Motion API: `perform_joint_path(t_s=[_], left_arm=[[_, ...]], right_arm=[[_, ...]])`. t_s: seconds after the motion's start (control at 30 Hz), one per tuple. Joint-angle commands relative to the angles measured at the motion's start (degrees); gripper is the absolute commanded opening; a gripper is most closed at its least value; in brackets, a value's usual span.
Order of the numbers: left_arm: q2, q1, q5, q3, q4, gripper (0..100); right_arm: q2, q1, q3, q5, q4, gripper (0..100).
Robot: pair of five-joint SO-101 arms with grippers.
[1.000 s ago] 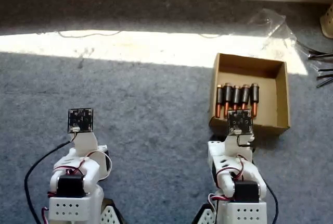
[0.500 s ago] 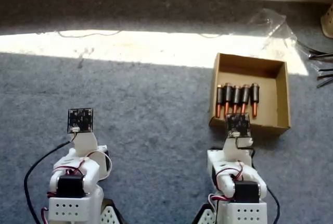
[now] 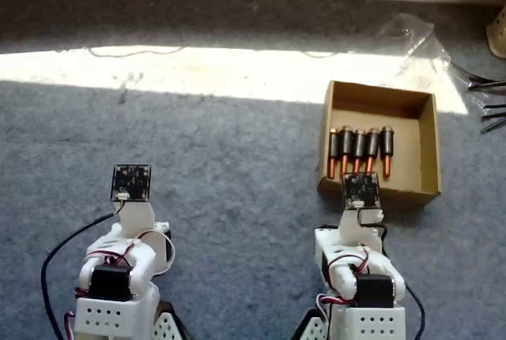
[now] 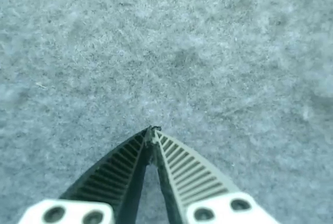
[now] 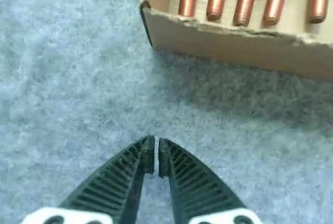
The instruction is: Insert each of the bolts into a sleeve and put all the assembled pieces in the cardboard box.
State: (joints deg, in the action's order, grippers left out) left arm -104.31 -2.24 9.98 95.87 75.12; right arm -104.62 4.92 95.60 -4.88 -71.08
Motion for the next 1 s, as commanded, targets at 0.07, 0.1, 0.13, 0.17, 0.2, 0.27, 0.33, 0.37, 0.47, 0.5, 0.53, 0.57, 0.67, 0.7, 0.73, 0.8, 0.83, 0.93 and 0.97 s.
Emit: perform_joint_path(t_s=[0.07,0.1,0.13,0.17,0.2,0.27,0.33,0.37,0.47,0.5,0.53,0.57,0.67,0.7,0.73,0.8,0.83,0.93,0.97], left_arm=[[-0.04,1.36,0.26,1.27,0.44,1],[-0.04,1.36,0.26,1.27,0.44,1],[-0.04,1.36,0.26,1.27,0.44,1],[-0.04,1.36,0.26,1.27,0.44,1],[-0.04,1.36,0.26,1.27,0.44,1],[-0.04,1.36,0.26,1.27,0.44,1],[-0.04,1.36,0.26,1.27,0.44,1],[-0.04,1.36,0.26,1.27,0.44,1],[-0.04,1.36,0.26,1.27,0.44,1],[-0.04,1.36,0.26,1.27,0.44,1],[-0.04,1.36,0.26,1.27,0.44,1],[-0.04,1.36,0.26,1.27,0.44,1],[-0.04,1.36,0.26,1.27,0.44,1],[-0.04,1.36,0.26,1.27,0.44,1],[-0.04,1.36,0.26,1.27,0.44,1],[-0.04,1.36,0.26,1.27,0.44,1],[-0.04,1.36,0.26,1.27,0.44,1],[-0.04,1.36,0.26,1.27,0.44,1],[-0.04,1.36,0.26,1.27,0.44,1]], right_arm=[[-0.57,-0.22,6.73,0.53,-0.31,0.5],[-0.57,-0.31,6.64,0.62,-0.31,0.5],[-0.57,-1.01,6.64,1.49,-0.31,0.5],[-0.57,-2.07,6.64,2.81,-0.31,0.5],[-0.57,-3.30,6.64,4.22,-0.31,0.5],[-0.57,-5.23,6.64,5.89,-0.40,0.5],[-0.57,-5.41,6.64,5.63,-0.40,0.5],[-0.57,-5.41,6.64,5.71,-0.40,0.5],[-0.57,-5.58,6.64,5.89,-0.40,0.5],[-0.57,-5.58,6.64,5.89,-0.40,0.5],[-0.57,-5.58,6.64,5.89,-0.40,0.5],[-0.57,-5.58,6.64,5.89,-0.40,0.5],[-0.57,-5.58,6.64,5.89,-0.40,0.5],[-0.57,-5.58,6.64,5.89,-0.40,0.5],[-0.57,-5.58,6.64,5.89,-0.40,0.5],[-0.57,-5.58,6.64,5.89,-0.40,0.5],[-0.57,-5.58,6.64,5.89,-0.40,0.5],[-0.57,-5.58,6.64,5.89,-0.40,0.5],[-0.57,-5.58,6.64,5.89,-0.40,0.5]])
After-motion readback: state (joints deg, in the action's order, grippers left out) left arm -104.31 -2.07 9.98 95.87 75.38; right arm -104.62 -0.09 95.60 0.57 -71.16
